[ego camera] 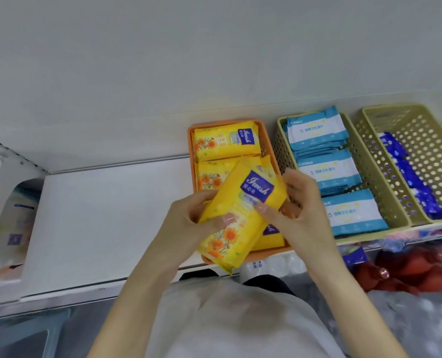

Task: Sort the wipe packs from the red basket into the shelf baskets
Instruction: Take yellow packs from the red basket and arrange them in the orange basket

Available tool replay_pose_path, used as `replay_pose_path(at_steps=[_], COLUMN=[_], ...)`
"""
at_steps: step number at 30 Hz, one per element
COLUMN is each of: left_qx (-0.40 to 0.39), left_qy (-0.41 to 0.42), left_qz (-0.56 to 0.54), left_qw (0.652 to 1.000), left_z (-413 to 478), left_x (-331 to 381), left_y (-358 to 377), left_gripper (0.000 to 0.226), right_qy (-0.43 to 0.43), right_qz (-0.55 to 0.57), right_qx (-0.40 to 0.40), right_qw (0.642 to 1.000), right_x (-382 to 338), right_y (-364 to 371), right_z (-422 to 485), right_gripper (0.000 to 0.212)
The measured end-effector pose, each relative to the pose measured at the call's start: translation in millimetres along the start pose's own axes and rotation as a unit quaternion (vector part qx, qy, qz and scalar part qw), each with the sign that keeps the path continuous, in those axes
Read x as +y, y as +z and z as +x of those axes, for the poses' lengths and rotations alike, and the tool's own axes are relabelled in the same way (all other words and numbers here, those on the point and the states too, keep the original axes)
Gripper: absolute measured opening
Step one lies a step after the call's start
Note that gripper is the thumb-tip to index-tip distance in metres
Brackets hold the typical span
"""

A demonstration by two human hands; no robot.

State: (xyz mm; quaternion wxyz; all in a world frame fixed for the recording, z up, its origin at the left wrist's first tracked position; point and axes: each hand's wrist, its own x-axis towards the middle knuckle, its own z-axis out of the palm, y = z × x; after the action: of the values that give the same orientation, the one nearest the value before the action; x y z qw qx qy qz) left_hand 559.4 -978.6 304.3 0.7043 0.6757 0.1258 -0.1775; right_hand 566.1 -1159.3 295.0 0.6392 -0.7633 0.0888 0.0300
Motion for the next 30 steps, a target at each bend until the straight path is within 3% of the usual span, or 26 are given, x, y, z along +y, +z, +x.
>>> replay_pose_path(at_steps=[3,5,8,11,13,16,20,23,27,30], left_qx=[-0.071,-0.08,-0.005,0.056,0.069,0.039,0.04,0.045,0.056,0.062], left_qy=[-0.004,0.005,0.053,0.16,0.223,0.233,0.276,0.29,0.288,0.295], left_qz=[0.021,0.059,0.189,0.375,0.402,0.407,0.43,0.439,0.417,0.43], left_qw=[0.997,0.995,0.981,0.911,0.885,0.882,0.859,0.849,0.86,0.851], left_z=[4,14,32,35,30,22,16,16,19,19], left_x=[6,7,-1,-17,-30,-56,-81,-91,-100,-105], left_y=[-7,-8,-3,1,0,-3,-3,-1,4,10], left_gripper=[0.037,0.036,0.031,0.027,0.033,0.046,0.052,0.058,0.058,0.057], right_qy=[-0.069,-0.021,0.039,0.085,0.094,0.07,0.026,-0.007,-0.05,-0.095], right_qz=[-0.105,-0.045,0.016,0.007,-0.047,-0.092,-0.238,-0.354,-0.323,-0.336], right_qx=[-0.071,-0.12,-0.077,-0.032,-0.019,-0.019,-0.017,0.015,0.013,-0.028], right_qw=[0.989,0.992,0.996,0.996,0.994,0.993,0.971,0.935,0.945,0.937], right_x=[-2,1,11,28,38,40,38,44,47,52], right_y=[-15,-17,-18,-17,-13,-10,-10,-8,-10,-16], right_z=[6,7,8,6,5,3,1,0,-6,-10], right_gripper=[0.056,0.035,0.021,0.017,0.02,0.016,0.011,0.036,0.055,0.054])
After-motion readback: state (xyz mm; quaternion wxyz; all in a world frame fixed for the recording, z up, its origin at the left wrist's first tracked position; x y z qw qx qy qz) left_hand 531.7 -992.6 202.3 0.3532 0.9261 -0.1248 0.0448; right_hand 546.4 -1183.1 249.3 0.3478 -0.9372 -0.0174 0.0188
